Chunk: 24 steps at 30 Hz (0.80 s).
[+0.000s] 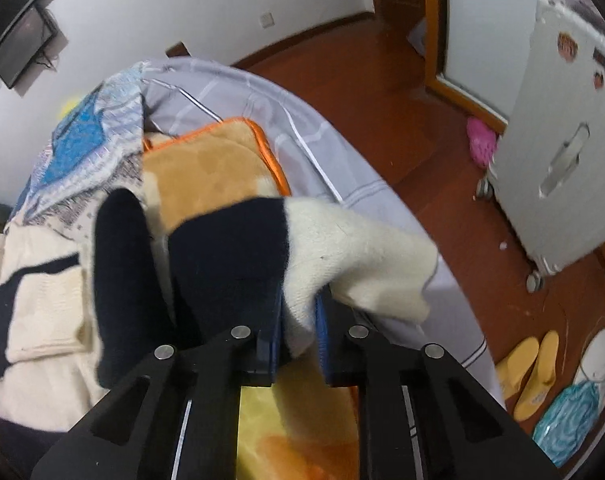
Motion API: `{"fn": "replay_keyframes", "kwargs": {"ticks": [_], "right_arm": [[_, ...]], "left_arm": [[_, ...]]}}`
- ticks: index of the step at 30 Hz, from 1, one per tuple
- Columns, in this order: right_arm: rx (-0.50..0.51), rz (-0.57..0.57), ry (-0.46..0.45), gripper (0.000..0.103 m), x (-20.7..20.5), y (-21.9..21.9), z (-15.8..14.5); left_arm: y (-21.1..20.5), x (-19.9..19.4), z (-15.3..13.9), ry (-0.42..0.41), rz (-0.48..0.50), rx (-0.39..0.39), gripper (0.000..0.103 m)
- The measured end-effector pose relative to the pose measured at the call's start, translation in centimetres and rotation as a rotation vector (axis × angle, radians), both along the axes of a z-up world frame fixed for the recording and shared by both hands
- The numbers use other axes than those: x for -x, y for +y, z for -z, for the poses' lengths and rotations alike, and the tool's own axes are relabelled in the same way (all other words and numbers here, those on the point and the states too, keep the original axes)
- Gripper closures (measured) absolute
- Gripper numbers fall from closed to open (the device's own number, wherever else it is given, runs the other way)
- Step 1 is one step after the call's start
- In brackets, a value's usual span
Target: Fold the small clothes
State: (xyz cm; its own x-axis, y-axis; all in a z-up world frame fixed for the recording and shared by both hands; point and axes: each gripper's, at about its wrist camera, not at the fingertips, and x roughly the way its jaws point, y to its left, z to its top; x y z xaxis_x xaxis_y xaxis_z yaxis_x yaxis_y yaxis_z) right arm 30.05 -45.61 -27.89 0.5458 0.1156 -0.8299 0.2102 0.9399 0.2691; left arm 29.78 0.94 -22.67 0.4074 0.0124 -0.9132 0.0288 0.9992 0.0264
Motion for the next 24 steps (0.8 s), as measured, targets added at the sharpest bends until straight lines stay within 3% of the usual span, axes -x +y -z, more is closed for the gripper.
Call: {"fn": "replay_keyframes", "kwargs": {"ticks": [6, 16, 24], "right_arm": [[0.035, 0.001, -0.147, 0.091, 0.4, 0.5, -5.5], [0.068, -0.093, -0.395, 0.091, 1.8, 3.6, -16.8], [0.029, -0.207, -0.511, 0.092, 2.1, 8.7, -21.6]], "left_arm": [[0.0, 0.9, -1.6, -0.037, 0.006, 0.000, 0.015], [0.7, 2.6, -4.6, -0.119, 0.008, 0.004, 0.015], [1.7, 4.3, -6.8, -0.179, -0.002, 0.019, 0.015]]}}
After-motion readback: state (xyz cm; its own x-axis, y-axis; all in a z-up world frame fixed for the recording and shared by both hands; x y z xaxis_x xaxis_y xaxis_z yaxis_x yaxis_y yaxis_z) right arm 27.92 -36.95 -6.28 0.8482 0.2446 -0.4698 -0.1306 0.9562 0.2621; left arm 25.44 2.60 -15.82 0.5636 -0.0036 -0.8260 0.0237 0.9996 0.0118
